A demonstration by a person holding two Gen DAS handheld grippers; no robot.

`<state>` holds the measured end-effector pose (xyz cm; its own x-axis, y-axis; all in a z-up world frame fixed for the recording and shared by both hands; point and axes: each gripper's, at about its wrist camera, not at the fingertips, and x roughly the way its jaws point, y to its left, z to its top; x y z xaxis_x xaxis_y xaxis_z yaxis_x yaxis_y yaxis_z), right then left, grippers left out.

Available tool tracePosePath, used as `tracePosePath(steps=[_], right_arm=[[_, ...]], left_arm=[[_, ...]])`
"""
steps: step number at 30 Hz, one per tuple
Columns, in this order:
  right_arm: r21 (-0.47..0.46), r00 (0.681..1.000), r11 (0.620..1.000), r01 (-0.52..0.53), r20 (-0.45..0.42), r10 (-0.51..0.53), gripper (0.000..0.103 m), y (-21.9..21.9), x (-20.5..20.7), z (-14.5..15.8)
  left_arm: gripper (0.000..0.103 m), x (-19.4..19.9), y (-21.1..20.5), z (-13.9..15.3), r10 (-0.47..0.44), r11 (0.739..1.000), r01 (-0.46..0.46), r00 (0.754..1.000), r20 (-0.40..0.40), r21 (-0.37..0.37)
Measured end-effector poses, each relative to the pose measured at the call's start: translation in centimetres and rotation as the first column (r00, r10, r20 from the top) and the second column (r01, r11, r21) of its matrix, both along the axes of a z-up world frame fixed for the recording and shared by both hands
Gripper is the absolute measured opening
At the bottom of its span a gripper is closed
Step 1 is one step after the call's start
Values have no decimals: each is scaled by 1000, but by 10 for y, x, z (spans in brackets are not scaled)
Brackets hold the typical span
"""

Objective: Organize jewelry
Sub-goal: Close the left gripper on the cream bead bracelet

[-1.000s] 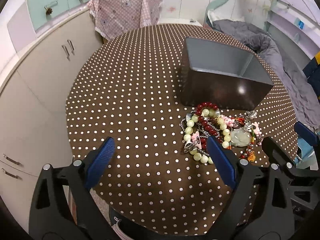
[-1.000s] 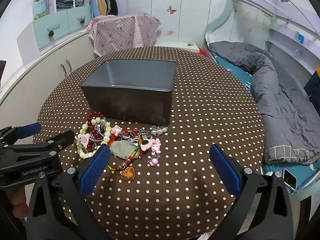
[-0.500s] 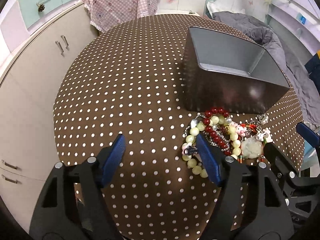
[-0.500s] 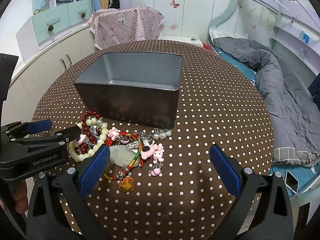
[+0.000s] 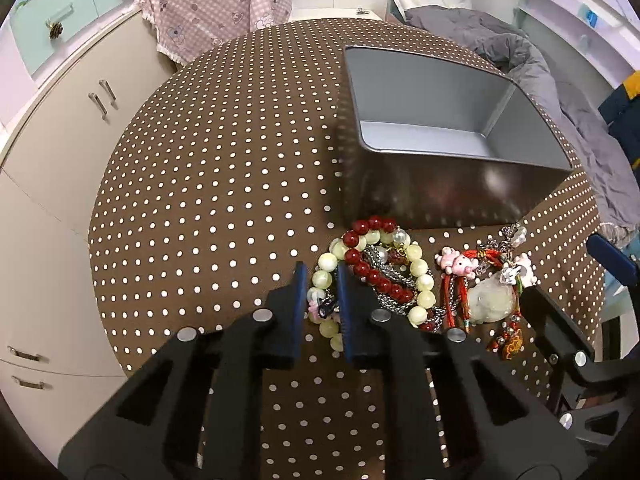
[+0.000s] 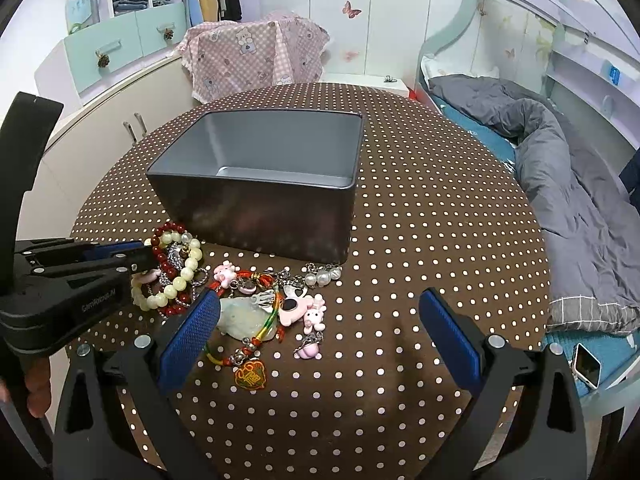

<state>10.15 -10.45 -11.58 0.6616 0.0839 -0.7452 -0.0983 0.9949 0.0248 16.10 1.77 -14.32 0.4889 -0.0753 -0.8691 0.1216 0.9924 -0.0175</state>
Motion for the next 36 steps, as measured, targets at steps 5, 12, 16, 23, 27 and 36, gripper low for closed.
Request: tracePosePath(steps=[5, 12, 16, 23, 27, 36], right_arm=[[10, 1000, 1000, 0, 6, 0, 95, -3, -5, 1], [22, 999, 999, -23, 31, 22, 95, 1, -9, 10], [16, 998, 999, -42, 39, 42, 95, 5, -14, 11], [7, 999, 999, -35, 33, 35, 95, 7, -12, 12], [0, 999, 1000, -31, 25, 31, 95, 7, -8, 10], [-3, 999, 999, -37, 12, 37, 95, 13, -3, 7]], left_arm=[[13, -4, 10, 10, 4, 997, -4, 1000, 1, -76], [13, -20, 17, 35, -6, 994, 14, 996, 84, -105], [13, -20, 20, 28, -15, 997, 21, 996, 86, -71], [58, -6, 22, 15, -23, 998, 26, 998, 58, -56], [56, -2, 23, 11, -30, 998, 33, 999, 44, -59], [36, 6, 24, -3, -27, 999, 28, 1000, 15, -36]])
